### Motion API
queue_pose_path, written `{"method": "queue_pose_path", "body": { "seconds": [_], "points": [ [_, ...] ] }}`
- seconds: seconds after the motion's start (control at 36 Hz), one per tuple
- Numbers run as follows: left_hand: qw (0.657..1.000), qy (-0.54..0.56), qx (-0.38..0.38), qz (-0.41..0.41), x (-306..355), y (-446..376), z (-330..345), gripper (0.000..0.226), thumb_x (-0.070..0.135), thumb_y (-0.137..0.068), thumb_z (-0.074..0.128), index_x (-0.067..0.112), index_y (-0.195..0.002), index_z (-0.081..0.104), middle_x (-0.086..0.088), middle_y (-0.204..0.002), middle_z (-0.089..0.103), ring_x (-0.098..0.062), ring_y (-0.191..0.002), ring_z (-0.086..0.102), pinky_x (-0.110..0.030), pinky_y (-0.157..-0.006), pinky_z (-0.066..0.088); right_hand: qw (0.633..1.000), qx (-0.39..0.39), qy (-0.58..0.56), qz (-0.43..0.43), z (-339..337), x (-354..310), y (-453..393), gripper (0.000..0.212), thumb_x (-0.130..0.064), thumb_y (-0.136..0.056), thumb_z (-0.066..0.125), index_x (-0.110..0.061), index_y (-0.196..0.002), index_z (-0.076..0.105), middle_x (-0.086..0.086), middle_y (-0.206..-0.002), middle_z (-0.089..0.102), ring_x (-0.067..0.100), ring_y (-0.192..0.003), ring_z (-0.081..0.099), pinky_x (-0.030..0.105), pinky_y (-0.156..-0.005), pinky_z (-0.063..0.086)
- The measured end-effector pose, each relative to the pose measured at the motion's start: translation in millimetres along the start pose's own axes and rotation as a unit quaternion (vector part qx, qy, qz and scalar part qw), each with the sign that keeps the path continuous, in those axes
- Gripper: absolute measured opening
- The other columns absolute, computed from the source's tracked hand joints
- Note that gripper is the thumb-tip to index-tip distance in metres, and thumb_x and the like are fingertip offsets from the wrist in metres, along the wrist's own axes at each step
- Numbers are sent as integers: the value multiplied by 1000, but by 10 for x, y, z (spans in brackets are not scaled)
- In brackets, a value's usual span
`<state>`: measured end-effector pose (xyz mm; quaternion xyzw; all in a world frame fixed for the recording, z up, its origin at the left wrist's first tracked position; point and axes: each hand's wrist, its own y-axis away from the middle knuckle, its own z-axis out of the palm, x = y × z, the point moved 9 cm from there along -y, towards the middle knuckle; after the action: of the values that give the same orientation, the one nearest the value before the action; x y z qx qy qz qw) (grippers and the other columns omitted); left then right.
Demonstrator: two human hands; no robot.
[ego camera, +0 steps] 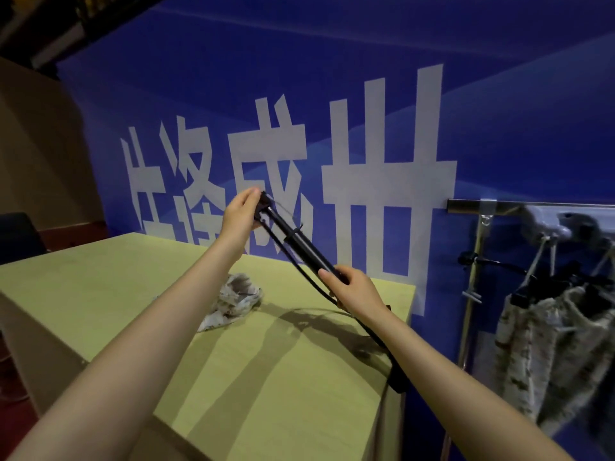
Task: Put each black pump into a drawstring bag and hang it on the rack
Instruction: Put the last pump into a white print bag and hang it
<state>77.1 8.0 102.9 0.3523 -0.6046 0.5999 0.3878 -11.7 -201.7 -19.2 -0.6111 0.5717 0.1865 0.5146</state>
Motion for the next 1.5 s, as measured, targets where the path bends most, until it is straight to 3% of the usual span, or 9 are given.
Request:
{"method": "queue_pose_path", "body": {
  "seconds": [0.14,0.33,0.47,0.61,0.86,1.06,1.19,1.39,1.5],
  "points": [
    [1000,12,21,0,-87,65,-50,29,21,-103,43,18,-122,64,-2,-111,66,-19,-103,63,-15,-66,52,1000,-15,4,7,54,3,54,37,-54,-91,54,-23,-108,65,-1,-75,63,14,-62,57,31,-56,46],
    [998,63,-2,12,-111,178,105,26,20,-103,43,22,-112,68,-5,-115,67,-19,-104,64,-31,-92,54,999,-21,-29,5,37,-107,45,30,-49,-93,55,-21,-102,64,0,-73,61,12,-57,54,28,-53,44],
    [995,89,-25,30,-62,258,218,27,21,-103,42,26,-110,68,-5,-120,64,-16,-108,61,-22,-81,54,998,-18,-53,-13,13,-230,37,27,-43,-95,54,-19,-102,64,2,-72,59,12,-57,53,27,-53,44],
    [991,118,-49,41,-112,353,300,29,19,-103,42,28,-106,69,-8,-122,63,-22,-114,60,-33,-91,53,996,-34,-83,-20,24,-296,49,28,-40,-96,54,-15,-104,64,6,-74,58,13,-58,53,25,-52,44],
    [969,234,-76,8,-185,539,382,31,22,-102,45,26,-133,49,-4,-124,62,-19,-111,63,-37,-94,52,994,-55,-98,10,2,-320,57,44,-45,-104,31,-14,-98,61,10,-80,60,17,-64,54,26,-56,45],
    [988,66,-141,-19,-469,811,767,32,38,-101,44,19,-120,61,-1,-117,68,-19,-112,63,-44,-106,43,982,-87,-168,6,79,-632,-1,50,-39,-106,20,-10,-95,59,11,-73,57,20,-58,55,31,-58,48],
    [989,95,-96,-58,-445,726,698,33,36,-100,47,11,-111,68,-5,-108,72,-21,-107,66,-36,-97,50,978,-110,-175,28,57,-655,-13,45,-35,-107,19,-12,-95,56,14,-76,57,23,-62,55,34,-62,48],
    [990,79,-117,-28,-313,720,759,23,32,-97,55,11,-101,64,-6,-97,73,-21,-95,70,-36,-91,54,980,-126,-153,3,-15,-589,-1,37,-36,-106,25,-8,-107,49,12,-76,61,22,-62,59,33,-61,51],
    [991,105,-78,25,-145,654,673,17,27,-97,55,13,-102,63,-15,-106,70,-24,-100,69,-43,-91,54,978,-123,-168,14,-50,-550,-43,36,-31,-105,34,-1,-114,51,12,-86,66,23,-74,65,40,-76,54]
  ]
}}
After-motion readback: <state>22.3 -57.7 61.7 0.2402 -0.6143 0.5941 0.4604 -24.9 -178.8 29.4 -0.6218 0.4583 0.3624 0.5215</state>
